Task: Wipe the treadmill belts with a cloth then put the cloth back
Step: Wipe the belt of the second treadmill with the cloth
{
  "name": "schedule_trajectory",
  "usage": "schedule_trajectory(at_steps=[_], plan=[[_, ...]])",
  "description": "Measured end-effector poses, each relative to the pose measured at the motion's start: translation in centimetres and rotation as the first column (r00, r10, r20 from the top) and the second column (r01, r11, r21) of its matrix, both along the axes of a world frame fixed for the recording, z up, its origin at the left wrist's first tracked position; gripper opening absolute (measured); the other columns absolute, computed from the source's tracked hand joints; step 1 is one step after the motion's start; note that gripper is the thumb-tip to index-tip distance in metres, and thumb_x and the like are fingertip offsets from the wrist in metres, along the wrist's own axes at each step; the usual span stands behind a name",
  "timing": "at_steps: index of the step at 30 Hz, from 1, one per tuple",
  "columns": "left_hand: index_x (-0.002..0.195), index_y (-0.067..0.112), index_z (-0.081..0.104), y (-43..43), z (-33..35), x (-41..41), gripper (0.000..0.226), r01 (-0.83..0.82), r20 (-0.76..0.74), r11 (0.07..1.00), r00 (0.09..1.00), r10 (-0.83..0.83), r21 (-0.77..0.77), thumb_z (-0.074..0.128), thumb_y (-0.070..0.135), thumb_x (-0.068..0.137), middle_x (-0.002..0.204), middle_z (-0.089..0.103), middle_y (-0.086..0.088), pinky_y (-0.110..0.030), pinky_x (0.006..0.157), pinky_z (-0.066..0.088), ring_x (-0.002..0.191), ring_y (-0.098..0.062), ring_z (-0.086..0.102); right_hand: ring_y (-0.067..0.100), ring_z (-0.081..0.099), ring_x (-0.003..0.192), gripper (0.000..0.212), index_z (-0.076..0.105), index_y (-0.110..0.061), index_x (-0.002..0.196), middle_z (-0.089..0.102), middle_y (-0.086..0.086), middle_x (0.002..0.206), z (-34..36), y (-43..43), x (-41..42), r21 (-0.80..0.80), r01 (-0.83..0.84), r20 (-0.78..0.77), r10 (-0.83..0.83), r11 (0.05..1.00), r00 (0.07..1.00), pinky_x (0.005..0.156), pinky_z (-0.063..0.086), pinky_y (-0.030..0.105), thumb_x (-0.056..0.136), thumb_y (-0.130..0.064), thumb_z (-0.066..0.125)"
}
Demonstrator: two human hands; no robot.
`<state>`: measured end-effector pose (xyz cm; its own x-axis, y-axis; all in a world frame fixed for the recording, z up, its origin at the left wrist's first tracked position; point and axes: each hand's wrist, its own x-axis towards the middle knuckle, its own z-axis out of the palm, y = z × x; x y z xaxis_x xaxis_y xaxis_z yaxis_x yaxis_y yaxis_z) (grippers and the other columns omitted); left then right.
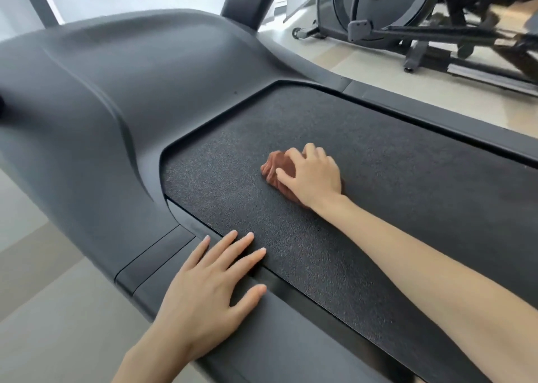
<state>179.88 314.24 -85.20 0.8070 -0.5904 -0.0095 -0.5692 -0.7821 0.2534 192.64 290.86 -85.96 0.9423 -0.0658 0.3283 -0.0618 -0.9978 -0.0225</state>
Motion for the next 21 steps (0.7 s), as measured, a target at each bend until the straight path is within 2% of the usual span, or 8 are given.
schedule_trajectory(at_steps=[3,6,8,11,15,18,21], plan=[[0.141,0.051,0.019,1.6,-0.2,3.8,0.072,-0.078,0.023,0.997,0.997,0.078,0.003,-0.001,0.07,0.074,0.151,0.004,0.026,-0.028,0.115,-0.011,0.141,0.001,-0.008,0.026,0.05,0.1,0.045,0.055,-0.023,0.116,0.052,0.007,0.106,-0.5,2.0,0.0,0.017,-0.123,0.014,0.123,0.992,0.992,0.076,0.04,0.035,0.087,-0.057,0.046],[0.14,0.052,0.021,2.5,-0.2,6.3,0.073,-0.125,0.016,0.992,0.992,0.125,-0.015,-0.002,0.069,0.073,0.151,0.007,0.028,-0.025,0.113,-0.014,0.139,0.006,-0.008,0.022,0.053,0.097,0.044,0.056,-0.028,0.114,0.052,0.002,0.1,-0.7,1.7,0.9,0.083,-0.186,0.001,0.187,0.979,0.982,0.07,0.038,0.031,0.085,-0.06,0.047],[0.139,0.053,0.023,2.5,-0.3,6.5,0.068,-0.125,0.015,0.992,0.992,0.125,-0.008,0.002,0.068,0.076,0.15,0.009,0.029,-0.023,0.112,-0.015,0.139,0.007,-0.006,0.023,0.053,0.103,0.045,0.056,-0.029,0.115,0.054,0.003,0.104,-0.3,0.4,3.1,0.096,-0.154,-0.029,0.157,0.983,0.987,0.075,0.041,0.033,0.086,-0.062,0.046],[0.139,0.053,0.023,2.5,-0.6,6.2,0.057,-0.134,0.027,0.991,0.991,0.134,-0.013,0.013,0.064,0.084,0.15,0.008,0.03,-0.022,0.112,-0.015,0.14,0.006,-0.004,0.032,0.048,0.113,0.048,0.053,-0.024,0.119,0.053,0.012,0.118,0.6,-2.6,6.9,0.103,0.03,-0.081,-0.022,0.994,0.997,0.087,0.041,0.041,0.088,-0.06,0.044],[0.142,0.046,0.028,2.8,-0.6,5.0,0.055,-0.185,0.031,0.982,0.982,0.186,-0.03,0.022,0.057,0.088,0.153,0.013,0.023,-0.024,0.115,-0.01,0.141,0.003,0.0,0.039,0.044,0.114,0.052,0.05,-0.019,0.123,0.048,0.019,0.121,0.7,-4.1,9.5,0.118,0.199,-0.122,-0.185,0.973,0.975,0.087,0.041,0.046,0.09,-0.058,0.042],[0.143,0.045,0.026,3.7,-0.7,3.1,0.054,-0.234,0.036,0.972,0.972,0.234,-0.019,0.018,0.056,0.09,0.154,0.012,0.021,-0.026,0.116,-0.01,0.141,0.002,-0.005,0.043,0.044,0.112,0.051,0.049,-0.013,0.124,0.045,0.024,0.122,0.6,-2.6,8.8,0.069,0.196,-0.098,-0.189,0.978,0.977,0.086,0.041,0.047,0.093,-0.052,0.041],[0.144,0.049,0.01,5.9,-0.7,0.8,0.057,-0.283,0.03,0.959,0.959,0.283,0.003,0.003,0.058,0.088,0.154,-0.001,0.023,-0.028,0.115,-0.014,0.14,0.002,-0.016,0.044,0.047,0.108,0.052,0.052,-0.013,0.122,0.047,0.024,0.118,0.9,-0.7,6.4,0.098,0.095,-0.094,-0.086,0.991,0.992,0.084,0.043,0.049,0.091,-0.053,0.043]])
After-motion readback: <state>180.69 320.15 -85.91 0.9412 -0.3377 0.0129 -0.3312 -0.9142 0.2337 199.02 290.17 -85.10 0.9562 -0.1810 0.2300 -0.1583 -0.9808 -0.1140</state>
